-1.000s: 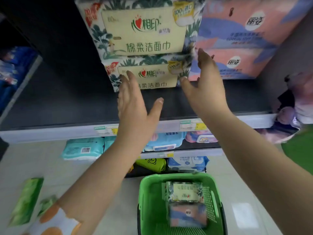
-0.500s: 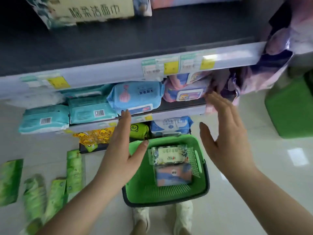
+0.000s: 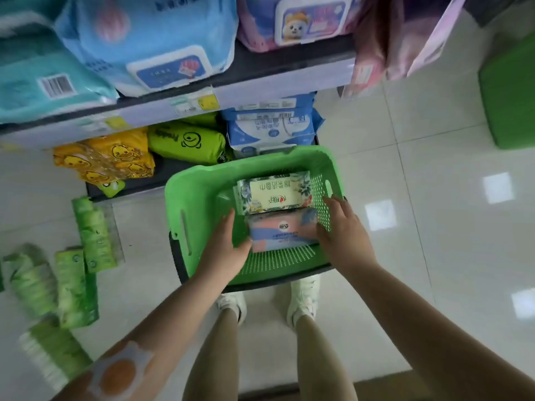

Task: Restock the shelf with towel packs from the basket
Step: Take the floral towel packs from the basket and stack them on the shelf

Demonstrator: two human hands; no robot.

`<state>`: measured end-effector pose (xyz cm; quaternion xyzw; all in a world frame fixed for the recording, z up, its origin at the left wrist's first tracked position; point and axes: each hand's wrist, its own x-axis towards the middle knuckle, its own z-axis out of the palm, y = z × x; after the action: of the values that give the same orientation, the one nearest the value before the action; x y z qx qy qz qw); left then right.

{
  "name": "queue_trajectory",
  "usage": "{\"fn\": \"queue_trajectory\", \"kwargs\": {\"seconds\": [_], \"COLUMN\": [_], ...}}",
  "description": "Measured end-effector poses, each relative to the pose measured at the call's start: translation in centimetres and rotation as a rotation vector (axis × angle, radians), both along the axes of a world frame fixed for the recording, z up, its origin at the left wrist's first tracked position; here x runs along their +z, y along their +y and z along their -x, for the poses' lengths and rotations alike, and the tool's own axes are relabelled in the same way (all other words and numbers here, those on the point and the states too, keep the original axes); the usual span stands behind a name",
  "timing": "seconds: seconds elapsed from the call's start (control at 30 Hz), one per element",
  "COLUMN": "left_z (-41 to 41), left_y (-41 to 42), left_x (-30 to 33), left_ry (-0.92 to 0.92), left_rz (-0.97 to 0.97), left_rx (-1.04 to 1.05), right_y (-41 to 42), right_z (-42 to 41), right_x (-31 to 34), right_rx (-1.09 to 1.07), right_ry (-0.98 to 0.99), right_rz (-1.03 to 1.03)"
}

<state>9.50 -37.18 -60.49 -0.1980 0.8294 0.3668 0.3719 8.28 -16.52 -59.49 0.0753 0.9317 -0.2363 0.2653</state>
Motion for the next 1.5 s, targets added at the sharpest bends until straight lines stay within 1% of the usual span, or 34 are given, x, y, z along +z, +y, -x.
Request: {"fn": "queue_trajectory", "kwargs": {"seconds": [0.23,0.43,0.57,0.67,0.8,0.9,1.07,1.2,1.3,1.5], "left_z": [1.6,3.3,4.4,5.2,6.4,7.2,8.0,7.8,7.6,7.0], "left_y": [1.4,1.5,1.3,1.1,1.2,1.1,1.7,2.4,2.4,2.4], "left_x": [-7.6,-12.4,-15.0,-17.2,-19.5,-21.3,-22.5,-22.3,-21.9,-19.4], "left_ry": [-0.104,-0.081,-0.08,-0.103,-0.166,-0.195,-0.233,-0.234,-0.215,-0.166], "left_rz": [0.07,0.123,0.126,0.104,0.029,-0.028,-0.037,-0.057,-0.061,-0.107], "left_rx": [0.019,0.015,0.022,0.035,0.053,0.118,0.324,0.416,0.464,0.536], "right_y": [1.0,0.9,0.2,0.0,-0.5,-0.9,-1.4,-1.5,-1.4,-1.6], "right_z": [0.6,1.8,3.1,4.6,5.9,6.6,7.6,8.3,8.2,6.5], "right_x": [-7.6,-13.1,-16.4,-18.4,-20.6,-22.3,-23.8,-24.0,-23.0,-19.2], "right_rx": [-0.014,-0.109,-0.196,-0.344,-0.377,-0.443,-0.643,-0.711,-0.689,-0.724], "right_ry": [-0.127,-0.226,-0.293,-0.334,-0.361,-0.388,-0.475,-0.522,-0.507,-0.396], "right_rz": [-0.011,-0.001,0.063,0.114,0.187,0.203,0.265,0.295,0.299,0.334]}}
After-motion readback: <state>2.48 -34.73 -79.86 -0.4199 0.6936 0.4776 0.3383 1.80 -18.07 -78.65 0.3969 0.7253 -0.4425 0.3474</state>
